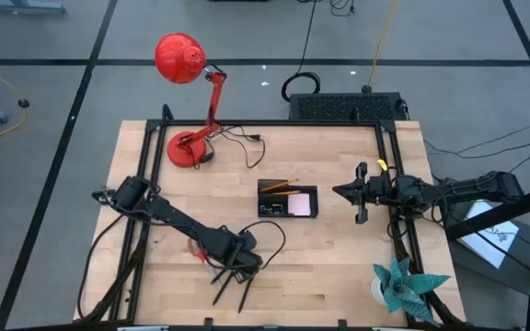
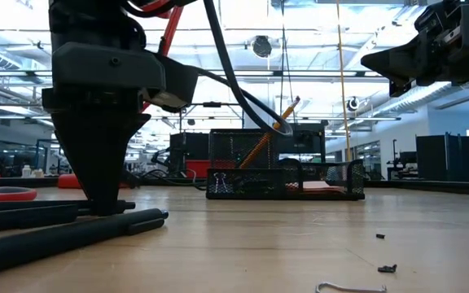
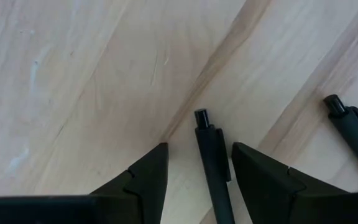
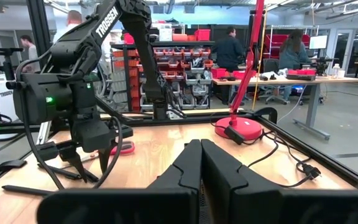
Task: Pick and place office supplies into organizer
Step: Put the black pen into the black desk organizer
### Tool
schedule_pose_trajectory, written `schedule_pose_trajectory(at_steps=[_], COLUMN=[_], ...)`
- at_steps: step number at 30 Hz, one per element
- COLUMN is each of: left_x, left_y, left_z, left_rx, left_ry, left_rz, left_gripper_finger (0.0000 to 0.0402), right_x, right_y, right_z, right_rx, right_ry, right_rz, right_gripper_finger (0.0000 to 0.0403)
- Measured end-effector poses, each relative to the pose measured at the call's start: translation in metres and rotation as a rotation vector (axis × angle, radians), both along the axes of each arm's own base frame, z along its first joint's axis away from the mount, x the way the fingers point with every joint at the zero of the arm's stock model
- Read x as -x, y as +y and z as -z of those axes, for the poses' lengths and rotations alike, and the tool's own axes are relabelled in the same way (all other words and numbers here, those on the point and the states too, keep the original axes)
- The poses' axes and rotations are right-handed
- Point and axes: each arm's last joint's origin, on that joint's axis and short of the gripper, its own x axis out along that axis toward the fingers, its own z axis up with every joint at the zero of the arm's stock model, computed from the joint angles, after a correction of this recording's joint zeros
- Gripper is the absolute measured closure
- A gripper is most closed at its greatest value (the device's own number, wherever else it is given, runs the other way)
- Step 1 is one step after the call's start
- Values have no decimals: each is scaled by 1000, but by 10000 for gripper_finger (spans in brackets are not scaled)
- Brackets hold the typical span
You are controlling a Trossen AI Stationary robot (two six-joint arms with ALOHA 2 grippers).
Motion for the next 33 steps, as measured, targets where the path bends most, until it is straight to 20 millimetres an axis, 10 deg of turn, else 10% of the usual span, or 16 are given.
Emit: schedule_pose_trajectory(at_steps=[14, 21, 33], left_x=[-5, -20, -35], left_y=[-4, -1, 26], left_z=[-4, -17, -107], left_rx=[8, -104, -428], left_ry=[-80, -271, -685], left_rz=[231, 441, 668], left_gripper_finger=[388, 364, 387], right_x=[0, 0, 0], right_y=[0, 0, 0], right_z=[0, 0, 0], right_rx=[0, -6, -6], right_ry=[0, -1, -1], right_rz=[0, -1, -4], right_gripper_finger=[399, 399, 399])
